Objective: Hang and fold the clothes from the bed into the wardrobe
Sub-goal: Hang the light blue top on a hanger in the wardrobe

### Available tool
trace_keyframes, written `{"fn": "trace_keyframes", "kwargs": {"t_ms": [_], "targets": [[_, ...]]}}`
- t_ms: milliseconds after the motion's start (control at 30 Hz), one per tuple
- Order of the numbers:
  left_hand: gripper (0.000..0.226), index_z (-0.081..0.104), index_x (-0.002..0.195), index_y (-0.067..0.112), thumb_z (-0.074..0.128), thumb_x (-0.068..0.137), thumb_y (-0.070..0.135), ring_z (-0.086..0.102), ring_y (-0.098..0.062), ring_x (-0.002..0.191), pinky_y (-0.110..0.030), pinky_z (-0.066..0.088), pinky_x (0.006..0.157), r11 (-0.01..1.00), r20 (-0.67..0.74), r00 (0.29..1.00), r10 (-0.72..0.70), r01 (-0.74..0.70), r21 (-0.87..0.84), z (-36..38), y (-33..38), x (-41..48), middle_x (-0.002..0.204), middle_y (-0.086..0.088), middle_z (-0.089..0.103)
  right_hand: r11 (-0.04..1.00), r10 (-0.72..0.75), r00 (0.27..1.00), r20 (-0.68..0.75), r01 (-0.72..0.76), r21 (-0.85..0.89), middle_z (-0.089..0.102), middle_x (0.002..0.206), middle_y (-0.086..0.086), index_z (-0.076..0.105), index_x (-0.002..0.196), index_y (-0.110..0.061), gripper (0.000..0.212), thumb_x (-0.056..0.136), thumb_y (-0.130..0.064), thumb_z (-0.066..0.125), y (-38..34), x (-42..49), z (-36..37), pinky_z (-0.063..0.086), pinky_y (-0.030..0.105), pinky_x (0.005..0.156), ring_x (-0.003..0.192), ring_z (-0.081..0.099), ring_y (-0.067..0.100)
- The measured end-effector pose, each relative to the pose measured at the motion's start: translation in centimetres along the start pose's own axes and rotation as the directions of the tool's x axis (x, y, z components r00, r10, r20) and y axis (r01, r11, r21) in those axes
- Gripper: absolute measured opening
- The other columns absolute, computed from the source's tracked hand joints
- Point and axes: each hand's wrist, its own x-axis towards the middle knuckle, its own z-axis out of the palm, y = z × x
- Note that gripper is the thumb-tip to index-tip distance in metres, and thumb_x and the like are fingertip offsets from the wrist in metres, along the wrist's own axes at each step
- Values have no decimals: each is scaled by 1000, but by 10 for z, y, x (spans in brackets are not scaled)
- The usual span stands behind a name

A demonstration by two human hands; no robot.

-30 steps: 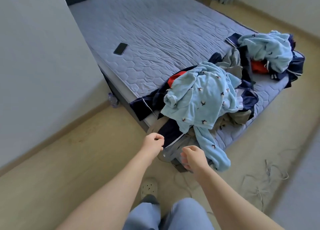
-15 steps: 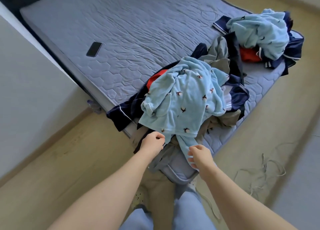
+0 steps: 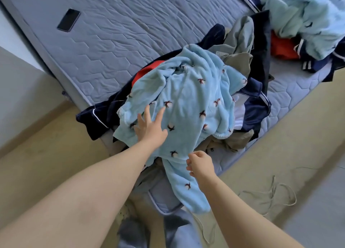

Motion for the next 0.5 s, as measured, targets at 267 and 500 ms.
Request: {"fn": "trace_keyframes", "kwargs": {"t_ms": [267, 500], "targets": [[70, 27, 139, 40, 45, 84, -1, 39, -31, 112, -33, 38, 78, 1000, -30, 999, 18, -17, 17, 23, 12, 62, 147, -3, 17, 997, -81, 995, -65, 80, -10, 55, 86, -3, 52, 98, -18, 14, 88, -14, 43, -18, 52, -4, 45, 34, 69, 79, 56, 21], [47, 55, 121, 28, 57, 80, 6, 49, -21, 94, -26, 41, 75, 974, 178, 962, 205, -183, -136, 11, -9, 38, 108, -3, 45, 936, -326, 911, -251, 348, 50, 25, 149, -2, 17, 148, -26, 77, 86, -29, 63, -73, 78, -8, 32, 37, 109, 134, 32, 17]]}}
